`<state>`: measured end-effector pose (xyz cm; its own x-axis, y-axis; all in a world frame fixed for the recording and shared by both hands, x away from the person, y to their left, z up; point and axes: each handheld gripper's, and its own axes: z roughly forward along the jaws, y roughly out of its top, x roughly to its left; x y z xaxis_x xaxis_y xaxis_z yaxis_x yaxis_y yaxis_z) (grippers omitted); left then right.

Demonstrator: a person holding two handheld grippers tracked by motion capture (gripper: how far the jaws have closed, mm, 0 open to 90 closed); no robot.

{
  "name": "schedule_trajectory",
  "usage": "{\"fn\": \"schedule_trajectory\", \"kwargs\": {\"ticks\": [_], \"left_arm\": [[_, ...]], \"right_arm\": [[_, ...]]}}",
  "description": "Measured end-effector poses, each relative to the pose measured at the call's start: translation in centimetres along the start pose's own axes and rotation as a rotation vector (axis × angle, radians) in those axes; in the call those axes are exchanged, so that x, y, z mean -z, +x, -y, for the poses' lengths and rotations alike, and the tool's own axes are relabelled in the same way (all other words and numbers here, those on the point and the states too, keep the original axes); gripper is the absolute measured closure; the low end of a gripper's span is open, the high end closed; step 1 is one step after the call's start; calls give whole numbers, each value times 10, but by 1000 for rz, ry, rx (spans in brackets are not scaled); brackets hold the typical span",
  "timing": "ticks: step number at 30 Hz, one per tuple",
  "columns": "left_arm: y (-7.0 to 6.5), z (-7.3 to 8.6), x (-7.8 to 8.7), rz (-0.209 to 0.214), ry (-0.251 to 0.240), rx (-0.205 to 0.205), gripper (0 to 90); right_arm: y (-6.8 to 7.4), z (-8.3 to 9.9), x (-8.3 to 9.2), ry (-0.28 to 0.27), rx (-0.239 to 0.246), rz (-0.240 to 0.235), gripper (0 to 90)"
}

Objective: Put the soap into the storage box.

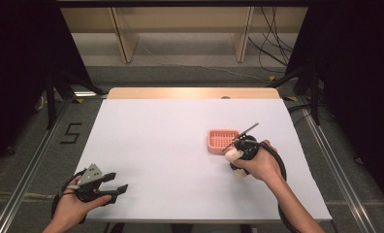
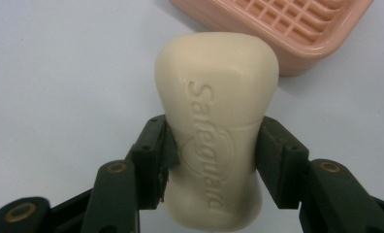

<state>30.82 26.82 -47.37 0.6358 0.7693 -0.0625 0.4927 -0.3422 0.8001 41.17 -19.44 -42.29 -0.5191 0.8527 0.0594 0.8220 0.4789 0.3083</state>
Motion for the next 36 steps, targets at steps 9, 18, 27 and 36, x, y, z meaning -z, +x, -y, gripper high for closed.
{"fn": "schedule_trajectory", "kwargs": {"ticks": [9, 18, 27, 36], "left_arm": [[0, 0, -1, 1, 2, 0, 333], [1, 0, 1, 3, 20, -8, 333], [2, -1, 1, 3, 27, -21, 333], [1, 0, 0, -3, 4, -7, 333]], "right_arm": [[-4, 1, 4, -24, -16, 21, 507], [-7, -4, 11, -35, -10, 32, 508], [-12, -8, 15, -61, 20, 42, 507], [-20, -19, 18, -73, 96, 47, 507]]}}
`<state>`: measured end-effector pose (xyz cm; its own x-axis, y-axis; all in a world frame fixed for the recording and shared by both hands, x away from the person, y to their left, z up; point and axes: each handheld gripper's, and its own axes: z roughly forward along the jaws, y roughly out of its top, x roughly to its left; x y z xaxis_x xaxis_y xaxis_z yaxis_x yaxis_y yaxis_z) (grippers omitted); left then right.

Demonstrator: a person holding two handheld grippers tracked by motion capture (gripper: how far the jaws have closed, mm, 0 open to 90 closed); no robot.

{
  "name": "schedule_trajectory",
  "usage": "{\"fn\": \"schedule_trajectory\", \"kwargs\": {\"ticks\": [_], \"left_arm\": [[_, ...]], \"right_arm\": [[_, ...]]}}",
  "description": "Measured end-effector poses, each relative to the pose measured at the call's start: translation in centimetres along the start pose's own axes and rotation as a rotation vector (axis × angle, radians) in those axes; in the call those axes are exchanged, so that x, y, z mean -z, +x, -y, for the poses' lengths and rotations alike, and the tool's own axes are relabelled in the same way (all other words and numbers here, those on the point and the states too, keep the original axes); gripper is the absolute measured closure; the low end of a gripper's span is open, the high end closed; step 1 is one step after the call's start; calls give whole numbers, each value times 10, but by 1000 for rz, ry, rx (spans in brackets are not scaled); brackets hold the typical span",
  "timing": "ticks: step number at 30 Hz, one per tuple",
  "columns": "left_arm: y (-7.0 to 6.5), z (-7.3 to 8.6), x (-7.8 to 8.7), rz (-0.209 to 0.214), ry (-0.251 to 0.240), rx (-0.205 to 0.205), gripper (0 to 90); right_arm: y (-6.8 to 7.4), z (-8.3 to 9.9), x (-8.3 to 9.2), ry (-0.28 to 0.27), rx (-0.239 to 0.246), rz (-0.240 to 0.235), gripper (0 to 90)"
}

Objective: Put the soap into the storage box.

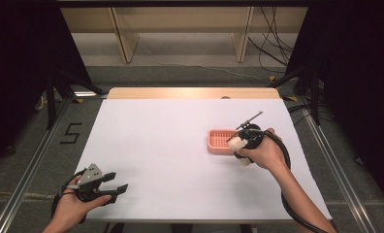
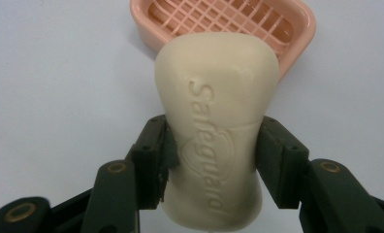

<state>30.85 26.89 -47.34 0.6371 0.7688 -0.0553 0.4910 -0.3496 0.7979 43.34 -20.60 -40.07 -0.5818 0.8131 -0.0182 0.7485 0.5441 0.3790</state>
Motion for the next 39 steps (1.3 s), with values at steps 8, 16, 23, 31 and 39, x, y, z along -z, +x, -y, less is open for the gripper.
{"fn": "schedule_trajectory", "kwargs": {"ticks": [8, 16, 23, 31, 39], "left_arm": [[3, -1, 1, 1, 14, -37, 333], [4, -1, 1, 0, 15, -46, 333], [0, 0, 0, 3, 1, 1, 332], [0, 0, 0, 4, -3, 3, 332], [1, 0, 1, 3, 2, -1, 332]], "right_arm": [[-2, -11, 4, 33, 2, -16, 507], [-5, -19, 5, 36, 26, -14, 507], [-7, -25, 3, 40, 63, -18, 507], [-10, -33, 1, 69, 103, -22, 507], [-13, -37, -3, 83, 143, -40, 507]]}}
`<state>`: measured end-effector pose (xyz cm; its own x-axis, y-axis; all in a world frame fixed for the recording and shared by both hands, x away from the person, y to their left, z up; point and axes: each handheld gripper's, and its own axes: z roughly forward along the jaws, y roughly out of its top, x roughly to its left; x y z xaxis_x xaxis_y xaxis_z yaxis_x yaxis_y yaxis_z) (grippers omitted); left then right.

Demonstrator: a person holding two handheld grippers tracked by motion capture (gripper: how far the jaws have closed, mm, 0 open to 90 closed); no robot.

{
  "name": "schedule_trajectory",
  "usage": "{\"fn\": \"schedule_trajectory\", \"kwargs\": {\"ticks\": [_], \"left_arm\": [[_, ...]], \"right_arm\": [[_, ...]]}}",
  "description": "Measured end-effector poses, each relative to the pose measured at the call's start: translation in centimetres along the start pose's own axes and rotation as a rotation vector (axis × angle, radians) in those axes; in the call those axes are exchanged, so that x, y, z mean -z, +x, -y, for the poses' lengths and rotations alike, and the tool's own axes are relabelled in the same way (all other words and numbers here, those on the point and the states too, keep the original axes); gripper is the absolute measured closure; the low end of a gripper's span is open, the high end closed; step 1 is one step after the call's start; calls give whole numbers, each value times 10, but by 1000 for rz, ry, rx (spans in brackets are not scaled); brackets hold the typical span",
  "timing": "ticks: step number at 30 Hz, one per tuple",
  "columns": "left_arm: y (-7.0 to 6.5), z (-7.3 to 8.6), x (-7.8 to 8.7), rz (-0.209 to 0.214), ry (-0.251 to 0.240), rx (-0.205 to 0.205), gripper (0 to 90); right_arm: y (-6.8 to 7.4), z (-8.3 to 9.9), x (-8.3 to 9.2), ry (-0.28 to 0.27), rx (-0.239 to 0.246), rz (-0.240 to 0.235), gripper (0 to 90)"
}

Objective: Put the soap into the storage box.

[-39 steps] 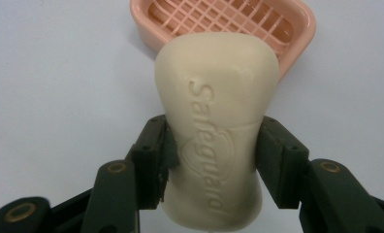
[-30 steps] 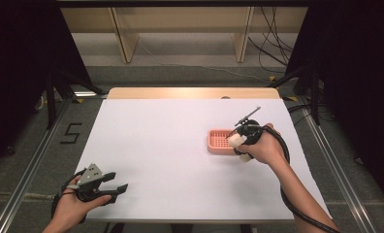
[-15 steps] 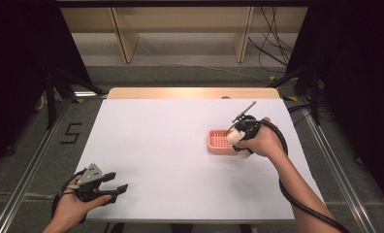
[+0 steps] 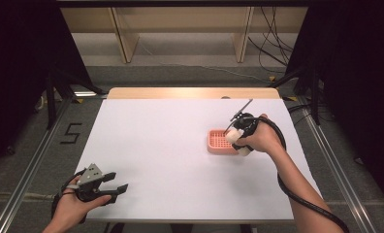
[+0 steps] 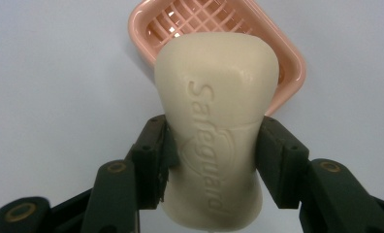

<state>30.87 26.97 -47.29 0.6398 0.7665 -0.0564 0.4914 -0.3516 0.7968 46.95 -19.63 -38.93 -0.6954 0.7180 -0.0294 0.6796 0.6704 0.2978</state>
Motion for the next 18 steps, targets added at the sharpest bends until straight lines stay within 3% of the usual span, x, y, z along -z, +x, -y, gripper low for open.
{"fn": "schedule_trajectory", "kwargs": {"ticks": [16, 18], "left_arm": [[0, 0, -1, 1, -8, 12, 332], [-1, 1, -1, 7, -7, 28, 332]], "right_arm": [[-4, -7, -4, 20, 58, 3, 507], [-4, -8, -5, 28, 58, 6, 507]]}}
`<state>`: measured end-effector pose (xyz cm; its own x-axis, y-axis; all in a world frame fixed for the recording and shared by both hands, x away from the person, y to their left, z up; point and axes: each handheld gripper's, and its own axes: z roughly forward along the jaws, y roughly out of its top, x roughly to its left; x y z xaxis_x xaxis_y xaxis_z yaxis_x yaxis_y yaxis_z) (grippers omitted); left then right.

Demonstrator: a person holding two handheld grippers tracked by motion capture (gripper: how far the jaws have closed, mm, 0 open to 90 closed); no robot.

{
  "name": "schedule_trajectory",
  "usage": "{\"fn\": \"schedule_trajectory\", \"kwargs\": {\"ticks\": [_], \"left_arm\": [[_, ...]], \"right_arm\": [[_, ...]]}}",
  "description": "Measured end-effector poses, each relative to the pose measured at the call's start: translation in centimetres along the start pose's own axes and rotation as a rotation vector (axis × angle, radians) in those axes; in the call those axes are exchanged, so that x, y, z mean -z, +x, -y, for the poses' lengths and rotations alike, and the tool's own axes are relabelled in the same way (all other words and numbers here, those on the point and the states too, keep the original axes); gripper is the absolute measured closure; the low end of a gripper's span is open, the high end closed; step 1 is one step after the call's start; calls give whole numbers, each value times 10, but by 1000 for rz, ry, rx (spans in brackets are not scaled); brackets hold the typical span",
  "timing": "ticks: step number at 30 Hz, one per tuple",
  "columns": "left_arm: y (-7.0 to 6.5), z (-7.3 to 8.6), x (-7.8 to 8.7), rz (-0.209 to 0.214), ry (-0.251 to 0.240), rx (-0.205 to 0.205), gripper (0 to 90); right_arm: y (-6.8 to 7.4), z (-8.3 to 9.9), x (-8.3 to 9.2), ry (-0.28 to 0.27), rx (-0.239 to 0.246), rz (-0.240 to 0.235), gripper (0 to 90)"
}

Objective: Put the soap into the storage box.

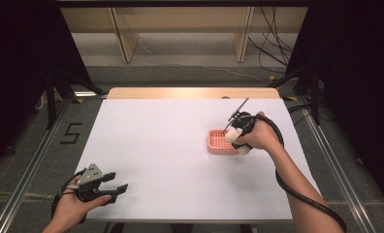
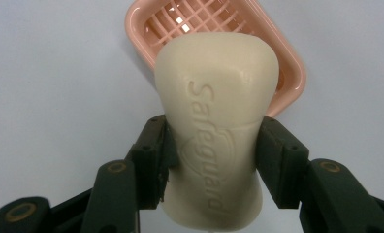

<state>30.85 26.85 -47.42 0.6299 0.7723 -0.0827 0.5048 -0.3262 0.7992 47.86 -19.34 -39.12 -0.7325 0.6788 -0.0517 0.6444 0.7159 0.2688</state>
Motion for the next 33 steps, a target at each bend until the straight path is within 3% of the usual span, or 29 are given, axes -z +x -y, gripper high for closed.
{"fn": "schedule_trajectory", "kwargs": {"ticks": [1, 16, 17, 20, 21, 23, 27, 30, 33], "left_arm": [[0, 0, 0, -9, -1, -15, 332], [2, 0, 1, -2, 15, -21, 332], [2, 0, 1, -3, 15, -21, 332], [2, 0, 1, -3, 15, -20, 332], [6, -1, 2, -11, 25, -65, 332], [3, -1, 2, -5, 25, -32, 332], [4, -1, 2, -7, 23, -47, 332], [3, 0, 1, -6, 10, -19, 332], [3, 0, 1, -5, 10, -18, 332]], "right_arm": [[-1, -1, -1, 3, -1, 0, 507], [-5, -5, -6, 28, 29, -6, 507], [-7, -5, -8, 31, 58, 13, 507], [-6, -7, -9, 22, 59, -6, 507], [-7, -8, -9, 24, 65, -2, 507], [-8, -10, -10, 22, 75, -1, 507], [-8, -12, -12, 26, 76, -1, 507], [-9, -14, -13, 26, 83, 4, 507], [-9, -16, -12, 33, 97, -2, 507]]}}
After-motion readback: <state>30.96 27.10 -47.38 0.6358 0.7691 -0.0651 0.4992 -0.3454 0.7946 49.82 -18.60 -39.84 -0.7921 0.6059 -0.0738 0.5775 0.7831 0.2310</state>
